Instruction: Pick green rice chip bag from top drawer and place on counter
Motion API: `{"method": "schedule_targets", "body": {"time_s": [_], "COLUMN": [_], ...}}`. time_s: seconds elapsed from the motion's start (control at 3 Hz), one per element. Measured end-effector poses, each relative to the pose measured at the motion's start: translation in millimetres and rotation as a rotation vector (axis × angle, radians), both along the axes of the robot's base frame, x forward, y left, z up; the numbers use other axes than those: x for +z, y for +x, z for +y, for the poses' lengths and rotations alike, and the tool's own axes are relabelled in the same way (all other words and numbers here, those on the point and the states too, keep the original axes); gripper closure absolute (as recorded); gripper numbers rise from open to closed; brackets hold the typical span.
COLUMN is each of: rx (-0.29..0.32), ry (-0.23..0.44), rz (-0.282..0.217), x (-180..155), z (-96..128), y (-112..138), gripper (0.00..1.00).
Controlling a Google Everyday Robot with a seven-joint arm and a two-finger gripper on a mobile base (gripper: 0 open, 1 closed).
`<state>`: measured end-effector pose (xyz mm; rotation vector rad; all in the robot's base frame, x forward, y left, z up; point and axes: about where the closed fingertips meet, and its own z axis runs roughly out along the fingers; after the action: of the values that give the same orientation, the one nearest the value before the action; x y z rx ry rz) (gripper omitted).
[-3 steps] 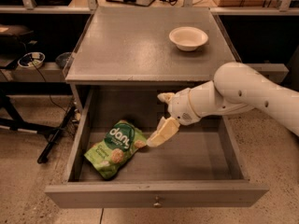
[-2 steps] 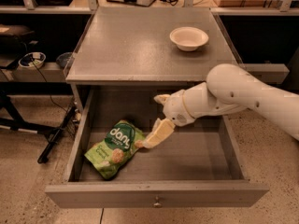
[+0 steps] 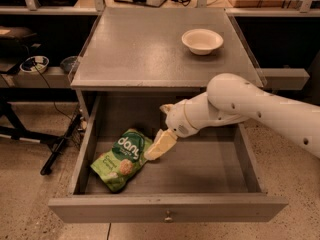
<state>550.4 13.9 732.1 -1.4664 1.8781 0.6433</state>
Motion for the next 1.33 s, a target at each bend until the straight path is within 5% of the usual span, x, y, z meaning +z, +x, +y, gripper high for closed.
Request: {"method": "schedule_targets", "body": {"time_s": [0.33, 1.33], "rx": [0.017, -0.033], "ry": [-0.034, 0.0], "rz": [0.022, 0.037], "x": [-21, -42], "z": [22, 25], "y": [1, 5], "gripper": [0.0, 0.0]}}
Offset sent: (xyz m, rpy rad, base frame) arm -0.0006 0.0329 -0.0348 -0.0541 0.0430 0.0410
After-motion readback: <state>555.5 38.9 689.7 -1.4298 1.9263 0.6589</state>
